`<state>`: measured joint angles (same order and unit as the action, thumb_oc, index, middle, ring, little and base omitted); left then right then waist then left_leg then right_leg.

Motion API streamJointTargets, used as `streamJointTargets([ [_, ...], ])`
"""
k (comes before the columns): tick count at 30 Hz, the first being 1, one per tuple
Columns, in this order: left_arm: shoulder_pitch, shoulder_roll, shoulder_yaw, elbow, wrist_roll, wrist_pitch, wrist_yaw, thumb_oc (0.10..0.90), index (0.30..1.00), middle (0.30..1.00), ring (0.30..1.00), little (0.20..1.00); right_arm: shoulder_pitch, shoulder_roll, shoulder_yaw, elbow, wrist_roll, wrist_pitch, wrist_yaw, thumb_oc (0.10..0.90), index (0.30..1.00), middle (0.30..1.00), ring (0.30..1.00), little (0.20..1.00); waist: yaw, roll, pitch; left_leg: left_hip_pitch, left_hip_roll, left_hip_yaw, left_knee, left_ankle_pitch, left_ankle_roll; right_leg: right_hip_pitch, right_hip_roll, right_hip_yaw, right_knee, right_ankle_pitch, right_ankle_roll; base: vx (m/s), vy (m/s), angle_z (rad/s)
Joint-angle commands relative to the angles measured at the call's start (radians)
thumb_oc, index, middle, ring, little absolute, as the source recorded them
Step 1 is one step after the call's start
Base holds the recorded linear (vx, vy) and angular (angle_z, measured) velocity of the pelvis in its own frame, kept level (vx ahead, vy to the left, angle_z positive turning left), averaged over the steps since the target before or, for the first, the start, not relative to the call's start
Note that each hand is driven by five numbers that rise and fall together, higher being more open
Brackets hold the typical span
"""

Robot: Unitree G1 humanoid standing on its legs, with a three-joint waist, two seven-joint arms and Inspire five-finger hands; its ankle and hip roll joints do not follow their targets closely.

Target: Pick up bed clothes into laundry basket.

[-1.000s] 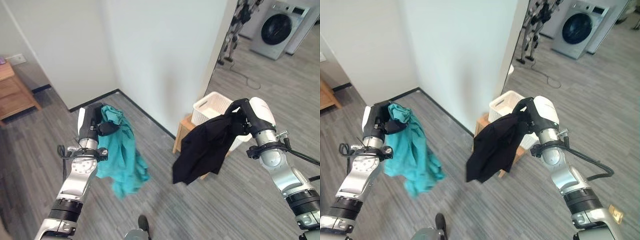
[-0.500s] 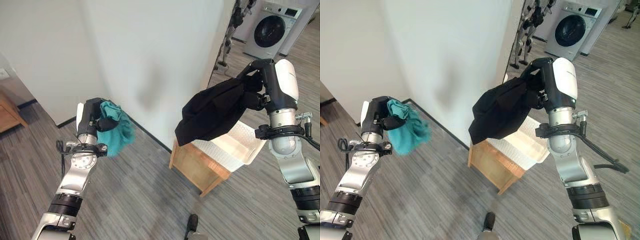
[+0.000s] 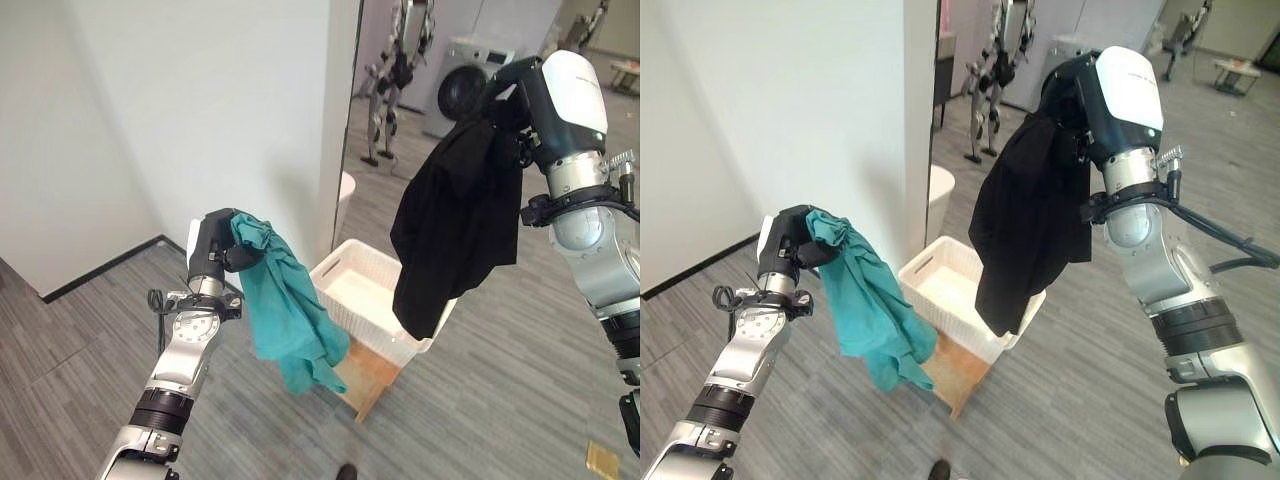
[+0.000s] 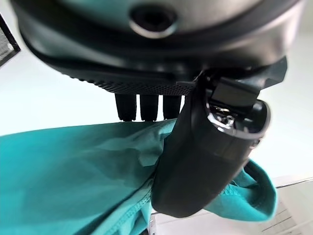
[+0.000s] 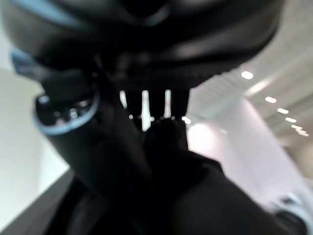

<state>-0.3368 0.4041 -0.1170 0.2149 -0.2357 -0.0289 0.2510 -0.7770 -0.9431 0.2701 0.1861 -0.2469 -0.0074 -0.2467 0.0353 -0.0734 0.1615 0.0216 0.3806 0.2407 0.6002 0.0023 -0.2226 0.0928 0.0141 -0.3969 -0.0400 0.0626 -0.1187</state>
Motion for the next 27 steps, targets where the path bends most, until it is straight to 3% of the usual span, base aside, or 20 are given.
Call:
streamJointTargets([
  [1, -0.066, 0.054, -0.012, -0.160, -0.015, -0.147, 0.009, 0.400, 0.300, 0.300, 0.300, 0.300, -0.102, -0.051, -0.027, -0.066, 0.030, -0.016, -0.034, 0.400, 0.300, 0.300, 0.300, 0.300, 0.041, 0.009, -0.031, -0.042, -0.096, 0.046, -0.184, 0.074, 0.079, 0.101, -0.113, 0.027, -0.047, -0.140, 0.188, 0.15, -0.043, -0.11],
  [3, -0.061, 0.044, -0.017, -0.158, -0.011, -0.150, 0.001, 0.400, 0.300, 0.300, 0.300, 0.300, -0.084, -0.058, -0.020, -0.049, 0.033, -0.024, -0.028, 0.400, 0.300, 0.300, 0.300, 0.300, 0.053, 0.009, -0.030, -0.054, -0.164, 0.074, -0.317, 0.018, 0.095, 0.107, -0.119, 0.032, -0.047, -0.144, 0.207, 0.13, 0.019, -0.18],
  [5, -0.055, 0.044, -0.018, -0.155, -0.015, -0.153, -0.001, 0.400, 0.300, 0.300, 0.300, 0.300, -0.069, -0.059, -0.023, -0.032, 0.043, -0.027, -0.029, 0.400, 0.300, 0.300, 0.300, 0.300, 0.069, 0.019, -0.029, -0.087, -0.218, 0.093, -0.461, 0.081, 0.103, 0.111, -0.115, 0.031, -0.047, -0.137, 0.217, 0.12, 0.033, -0.38],
  [7, -0.038, 0.049, -0.015, -0.155, -0.020, -0.155, -0.003, 0.400, 0.300, 0.300, 0.300, 0.300, -0.058, -0.057, -0.026, -0.018, 0.056, -0.033, -0.032, 0.400, 0.300, 0.300, 0.300, 0.300, 0.080, 0.031, -0.024, -0.127, -0.233, 0.098, -0.520, 0.129, 0.078, 0.140, -0.095, 0.041, -0.047, -0.165, 0.218, 0.28, -0.021, -0.25],
  [8, -0.025, 0.051, -0.018, -0.155, -0.028, -0.152, -0.006, 0.400, 0.300, 0.300, 0.300, 0.300, -0.038, -0.061, -0.028, -0.022, 0.062, -0.038, -0.026, 0.400, 0.300, 0.300, 0.300, 0.300, 0.078, 0.032, -0.026, -0.126, -0.228, 0.151, -0.528, 0.133, 0.073, 0.160, -0.086, 0.039, -0.047, -0.182, 0.208, 0.24, -0.024, -0.12],
  [10, -0.017, 0.046, -0.024, -0.152, -0.035, -0.145, -0.012, 0.400, 0.300, 0.300, 0.300, 0.300, -0.011, -0.064, -0.026, -0.018, 0.053, -0.036, -0.013, 0.400, 0.300, 0.300, 0.300, 0.300, 0.073, 0.038, -0.038, -0.095, -0.232, 0.183, -0.560, 0.132, 0.090, 0.179, -0.076, 0.030, -0.047, -0.189, 0.206, 0.25, 0.042, 0.05],
  [11, -0.007, 0.051, -0.023, -0.156, -0.035, -0.141, -0.019, 0.400, 0.300, 0.300, 0.300, 0.300, 0.002, -0.061, -0.028, -0.015, 0.045, -0.033, -0.007, 0.400, 0.300, 0.300, 0.300, 0.300, 0.081, 0.035, -0.042, -0.079, -0.245, 0.168, -0.580, 0.131, 0.098, 0.195, -0.079, 0.030, -0.044, -0.191, 0.207, 0.30, 0.070, 0.09],
  [14, 0.028, 0.057, -0.012, -0.168, -0.045, -0.135, -0.032, 0.400, 0.300, 0.300, 0.300, 0.300, 0.036, -0.032, -0.036, -0.003, 0.021, -0.032, 0.006, 0.400, 0.300, 0.300, 0.300, 0.300, 0.100, 0.026, -0.050, -0.036, -0.271, 0.156, -0.631, 0.114, 0.125, 0.186, -0.090, 0.013, 0.079, -0.226, 0.221, 0.21, 0.078, -0.09],
  [15, 0.052, 0.061, -0.001, -0.174, -0.049, -0.127, -0.039, 0.400, 0.300, 0.300, 0.300, 0.300, 0.061, 0.001, -0.044, -0.004, -0.001, -0.028, 0.026, 0.400, 0.300, 0.300, 0.300, 0.300, 0.100, 0.033, -0.040, 0.023, -0.270, 0.174, -0.663, 0.087, 0.153, 0.124, -0.130, -0.010, 0.251, -0.222, 0.269, 0.12, 0.093, -0.32],
  [16, 0.054, 0.062, -0.001, -0.175, -0.049, -0.127, -0.039, 0.400, 0.300, 0.300, 0.300, 0.300, 0.063, 0.003, -0.045, -0.006, -0.003, -0.027, 0.026, 0.400, 0.300, 0.300, 0.300, 0.300, 0.101, 0.030, -0.040, 0.026, -0.276, 0.177, -0.668, 0.086, 0.156, 0.116, -0.138, -0.007, 0.269, -0.230, 0.273, 0.16, 0.165, -0.41],
  [17, 0.054, 0.058, -0.003, -0.171, -0.051, -0.125, -0.029, 0.400, 0.300, 0.300, 0.300, 0.300, 0.094, 0.042, -0.058, -0.005, -0.016, -0.017, 0.032, 0.400, 0.300, 0.300, 0.300, 0.300, 0.076, 0.041, -0.007, 0.069, -0.279, 0.157, -0.682, 0.072, 0.178, -0.023, -0.194, 0.028, 0.495, -0.164, 0.324, 0.03, 0.104, -0.36],
  [18, 0.053, 0.059, -0.003, -0.171, -0.051, -0.125, -0.029, 0.400, 0.300, 0.300, 0.300, 0.300, 0.096, 0.043, -0.060, -0.007, -0.017, -0.016, 0.032, 0.400, 0.300, 0.300, 0.300, 0.300, 0.077, 0.038, -0.009, 0.066, -0.283, 0.159, -0.681, 0.070, 0.180, -0.033, -0.200, 0.032, 0.508, -0.168, 0.327, -0.03, 0.070, -0.27],
  [19, 0.044, 0.057, -0.006, -0.159, -0.056, -0.128, -0.024, 0.400, 0.300, 0.300, 0.300, 0.300, 0.101, 0.052, -0.062, -0.007, -0.021, -0.014, 0.032, 0.400, 0.300, 0.300, 0.300, 0.300, 0.071, 0.045, 0.000, 0.061, -0.274, 0.162, -0.687, 0.084, 0.189, -0.073, -0.201, 0.051, 0.505, -0.164, 0.307, -0.04, -0.120, 0.17],
  [20, 0.018, 0.049, -0.020, -0.146, -0.075, -0.135, -0.017, 0.400, 0.300, 0.300, 0.300, 0.300, 0.108, 0.051, -0.056, 0.019, -0.028, -0.005, 0.019, 0.400, 0.300, 0.300, 0.300, 0.300, 0.071, 0.045, 0.008, 0.044, -0.270, 0.127, -0.688, 0.072, 0.177, -0.067, -0.207, 0.093, 0.343, -0.197, 0.275, -0.03, -0.133, 0.37],
  [21, 0.016, 0.049, -0.021, -0.145, -0.075, -0.136, -0.017, 0.400, 0.300, 0.300, 0.300, 0.300, 0.108, 0.051, -0.056, 0.020, -0.028, -0.006, 0.019, 0.400, 0.300, 0.300, 0.300, 0.300, 0.068, 0.047, 0.008, 0.044, -0.266, 0.123, -0.688, 0.073, 0.176, -0.061, -0.202, 0.087, 0.331, -0.192, 0.273, 0.07, -0.209, 0.67],
  [22, 0.018, 0.040, -0.040, -0.142, -0.066, -0.134, -0.037, 0.400, 0.300, 0.300, 0.300, 0.300, 0.161, 0.061, -0.086, 0.000, -0.031, -0.002, 0.031, 0.400, 0.300, 0.300, 0.300, 0.300, 0.056, 0.031, -0.002, 0.027, -0.278, 0.087, -0.685, 0.083, 0.171, -0.019, -0.168, 0.142, 0.203, -0.193, 0.255, 0.07, -0.167, 0.48],
  [27, 0.059, -0.004, -0.020, -0.130, -0.061, -0.123, -0.058, 0.400, 0.300, 0.300, 0.300, 0.300, 0.254, 0.153, -0.131, -0.029, -0.053, -0.004, 0.027, 0.400, 0.300, 0.300, 0.300, 0.300, 0.057, 0.016, -0.024, 0.033, -0.255, 0.086, -0.687, 0.077, 0.151, 0.050, -0.168, 0.078, 0.061, -0.119, 0.265, 0.09, -0.159, 0.72],
])
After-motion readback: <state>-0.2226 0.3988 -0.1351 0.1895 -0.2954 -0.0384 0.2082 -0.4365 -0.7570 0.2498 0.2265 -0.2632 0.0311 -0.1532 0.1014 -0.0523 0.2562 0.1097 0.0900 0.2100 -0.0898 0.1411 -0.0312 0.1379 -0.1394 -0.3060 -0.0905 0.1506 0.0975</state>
